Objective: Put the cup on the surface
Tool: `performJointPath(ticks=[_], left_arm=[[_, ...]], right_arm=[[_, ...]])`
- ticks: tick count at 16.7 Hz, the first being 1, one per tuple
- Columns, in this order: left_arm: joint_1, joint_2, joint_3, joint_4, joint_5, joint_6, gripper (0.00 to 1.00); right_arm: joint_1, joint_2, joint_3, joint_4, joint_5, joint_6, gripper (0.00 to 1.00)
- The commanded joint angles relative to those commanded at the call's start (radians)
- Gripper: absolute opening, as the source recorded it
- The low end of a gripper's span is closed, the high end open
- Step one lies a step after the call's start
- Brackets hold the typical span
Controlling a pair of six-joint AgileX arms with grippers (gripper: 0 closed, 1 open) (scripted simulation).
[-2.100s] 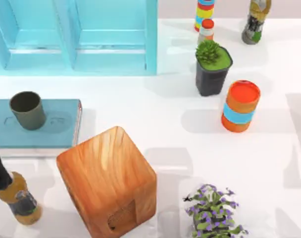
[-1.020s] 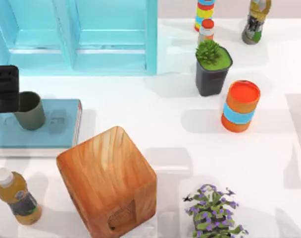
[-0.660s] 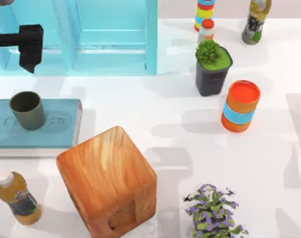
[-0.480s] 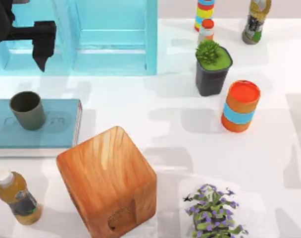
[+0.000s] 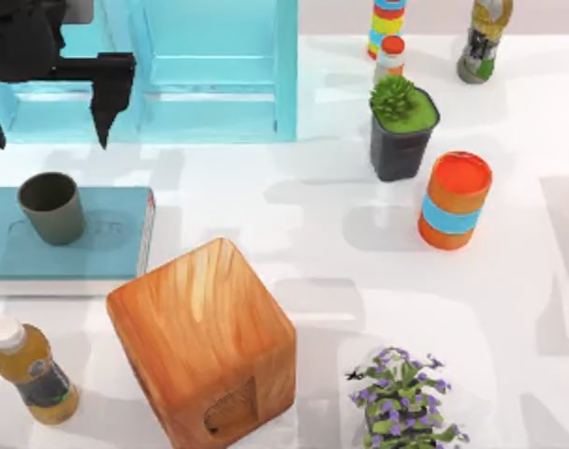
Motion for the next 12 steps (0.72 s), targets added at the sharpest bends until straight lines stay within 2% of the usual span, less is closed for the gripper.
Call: performJointPath(ticks=[6,12], left_arm=[[0.004,-0.002,-0.042,0.042,0.000,0.003,1.00],[0.005,0.004,-0.313,0.320,0.000,0.005,1.00]], right_arm=[[0.000,0.000,0.000,0.000,0.000,0.000,1.00],[0.000,0.000,0.000,0.000,0.000,0.000,1.00]])
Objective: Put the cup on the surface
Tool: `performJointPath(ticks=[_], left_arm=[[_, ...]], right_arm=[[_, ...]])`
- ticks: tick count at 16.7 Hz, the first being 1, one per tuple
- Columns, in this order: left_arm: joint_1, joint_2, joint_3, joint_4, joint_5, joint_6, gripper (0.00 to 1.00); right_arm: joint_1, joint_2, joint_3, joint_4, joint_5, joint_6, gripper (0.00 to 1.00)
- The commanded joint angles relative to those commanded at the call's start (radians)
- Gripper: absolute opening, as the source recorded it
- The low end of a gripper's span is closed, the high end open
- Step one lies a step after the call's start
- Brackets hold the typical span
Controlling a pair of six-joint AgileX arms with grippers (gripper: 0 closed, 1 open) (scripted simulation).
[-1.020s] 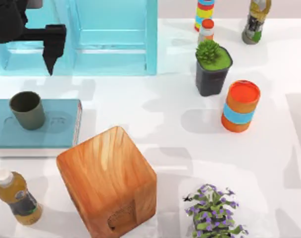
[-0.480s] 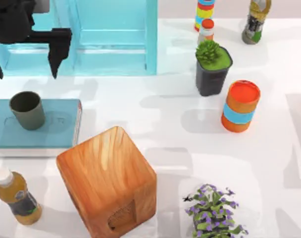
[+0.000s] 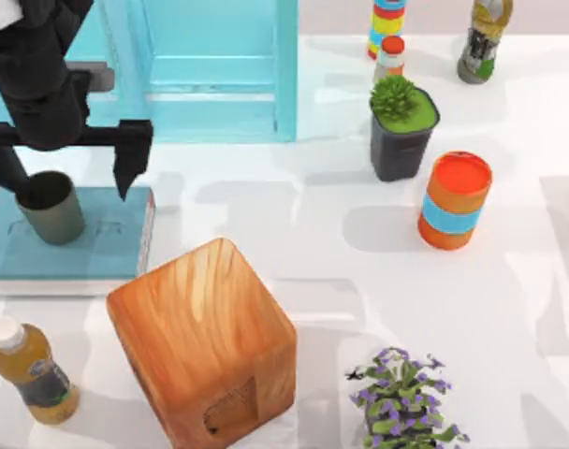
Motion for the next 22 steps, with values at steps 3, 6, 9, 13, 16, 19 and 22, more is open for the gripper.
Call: performJointPath(ticks=[3,6,9,13,16,19,22], left_arm=[[0.000,0.004,-0.070,0.071,0.000,0.000,1.00],[0.000,0.004,-0.073,0.074,0.000,0.000,1.00],[0.000,0.004,-0.073,0.074,0.000,0.000,0.85],[0.000,0.004,-0.073,0.074,0.000,0.000,0.55],[0.000,0.004,-0.073,0.074,0.000,0.000,0.32],[0.000,0.004,-0.073,0.074,0.000,0.000,0.10],[0.000,0.004,-0.073,0.074,0.000,0.000,0.00]], right_arm=[[0.000,0.000,0.000,0.000,0.000,0.000,1.00],[0.000,0.000,0.000,0.000,0.000,0.000,1.00],[0.000,0.000,0.000,0.000,0.000,0.000,1.00],[0.000,0.000,0.000,0.000,0.000,0.000,1.00],[0.000,0.000,0.000,0.000,0.000,0.000,1.00],[0.000,0.000,0.000,0.000,0.000,0.000,1.00],[0.000,0.000,0.000,0.000,0.000,0.000,1.00]])
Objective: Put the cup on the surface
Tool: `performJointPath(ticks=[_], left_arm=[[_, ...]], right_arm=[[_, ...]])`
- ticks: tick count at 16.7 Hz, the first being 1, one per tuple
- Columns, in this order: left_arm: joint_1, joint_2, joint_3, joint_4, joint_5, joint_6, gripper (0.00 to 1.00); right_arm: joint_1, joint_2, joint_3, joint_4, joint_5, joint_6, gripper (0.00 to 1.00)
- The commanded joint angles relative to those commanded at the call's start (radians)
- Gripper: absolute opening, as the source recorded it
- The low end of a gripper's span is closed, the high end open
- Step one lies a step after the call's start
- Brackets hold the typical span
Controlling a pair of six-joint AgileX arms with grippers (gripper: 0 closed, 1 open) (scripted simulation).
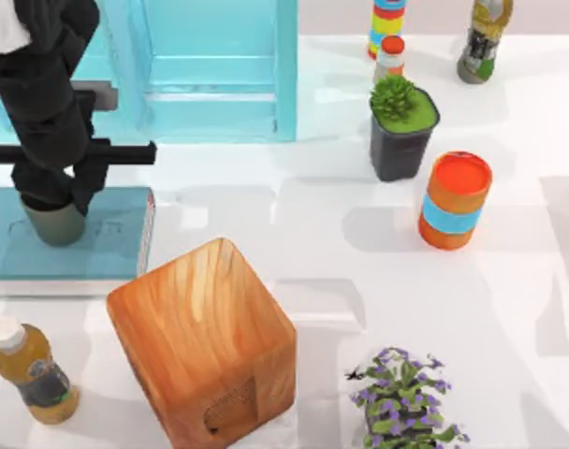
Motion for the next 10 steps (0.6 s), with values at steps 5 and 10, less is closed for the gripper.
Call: performJointPath(ticks=[5,10], left_arm=[[0.000,0.000,0.000,0.000,0.000,0.000,0.00],[0.001,-0.004,0.040,-0.040,0.000,-0.002,0.00]], right_arm=[[0.000,0.000,0.000,0.000,0.000,0.000,1.00],[0.000,0.000,0.000,0.000,0.000,0.000,1.00]])
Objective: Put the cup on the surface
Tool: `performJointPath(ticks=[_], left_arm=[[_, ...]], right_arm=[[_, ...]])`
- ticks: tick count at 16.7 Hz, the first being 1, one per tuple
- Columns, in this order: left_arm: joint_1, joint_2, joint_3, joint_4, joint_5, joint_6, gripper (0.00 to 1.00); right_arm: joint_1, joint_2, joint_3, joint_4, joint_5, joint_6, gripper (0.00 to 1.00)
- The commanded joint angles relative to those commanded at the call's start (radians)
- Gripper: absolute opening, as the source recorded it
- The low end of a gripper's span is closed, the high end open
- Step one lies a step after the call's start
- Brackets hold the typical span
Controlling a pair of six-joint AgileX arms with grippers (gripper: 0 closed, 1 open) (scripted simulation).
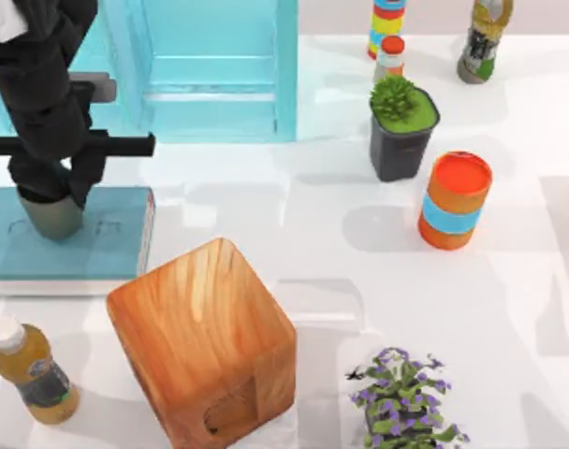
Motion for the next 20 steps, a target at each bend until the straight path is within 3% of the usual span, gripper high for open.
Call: performJointPath(ticks=[5,12,15,20], left_arm=[[-0.002,-0.019,0.117,-0.141,0.000,0.000,0.00],[-0.039,0.014,0.158,-0.166,0.000,-0.037,0.00],[-0.168,0.093,0.292,-0.222,0.000,-0.167,0.00],[-0.482,0.247,0.604,-0.333,0.000,-0.478,0.00]], right_arm=[[0.000,0.000,0.000,0.000,0.000,0.000,1.00],[0.000,0.000,0.000,0.000,0.000,0.000,1.00],[0.000,0.000,0.000,0.000,0.000,0.000,1.00],[0.000,0.000,0.000,0.000,0.000,0.000,1.00]])
